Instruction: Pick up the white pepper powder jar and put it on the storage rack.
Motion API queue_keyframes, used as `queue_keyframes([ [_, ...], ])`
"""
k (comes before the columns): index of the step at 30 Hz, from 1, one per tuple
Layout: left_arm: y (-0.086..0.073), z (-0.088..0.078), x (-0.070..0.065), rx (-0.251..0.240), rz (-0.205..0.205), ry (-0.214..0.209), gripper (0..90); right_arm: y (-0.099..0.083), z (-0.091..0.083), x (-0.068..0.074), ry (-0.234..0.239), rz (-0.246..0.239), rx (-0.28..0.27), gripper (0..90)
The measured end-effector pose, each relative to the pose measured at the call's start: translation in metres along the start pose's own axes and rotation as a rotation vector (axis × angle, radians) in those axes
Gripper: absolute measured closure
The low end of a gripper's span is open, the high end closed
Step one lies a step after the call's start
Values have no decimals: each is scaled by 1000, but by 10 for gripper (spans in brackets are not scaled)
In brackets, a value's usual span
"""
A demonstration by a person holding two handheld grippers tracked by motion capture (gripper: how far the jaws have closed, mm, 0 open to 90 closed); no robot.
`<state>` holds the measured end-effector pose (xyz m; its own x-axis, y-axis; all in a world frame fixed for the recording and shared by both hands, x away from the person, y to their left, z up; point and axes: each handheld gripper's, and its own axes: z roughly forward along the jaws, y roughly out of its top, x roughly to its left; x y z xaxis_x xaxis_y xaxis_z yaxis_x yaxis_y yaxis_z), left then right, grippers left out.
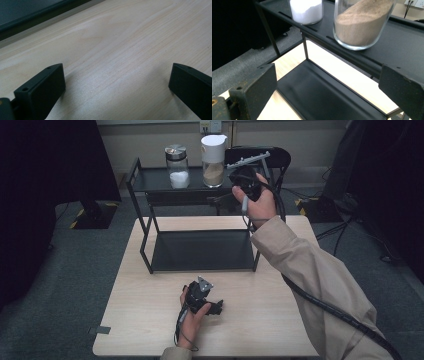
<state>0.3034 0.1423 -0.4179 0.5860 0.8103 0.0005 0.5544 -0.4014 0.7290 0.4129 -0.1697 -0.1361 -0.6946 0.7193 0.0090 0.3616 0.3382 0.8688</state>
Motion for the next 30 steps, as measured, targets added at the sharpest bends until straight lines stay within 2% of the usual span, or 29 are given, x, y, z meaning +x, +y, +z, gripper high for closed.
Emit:
queue_keyframes([
  [10, 0, 0, 0, 0, 1, 0, 0, -16, 2, 7, 23, -32, 22, 9],
  [30, 0, 0, 0, 1, 2, 0, 0, -68, 7, 3, 82, -5, 26, 9],
])
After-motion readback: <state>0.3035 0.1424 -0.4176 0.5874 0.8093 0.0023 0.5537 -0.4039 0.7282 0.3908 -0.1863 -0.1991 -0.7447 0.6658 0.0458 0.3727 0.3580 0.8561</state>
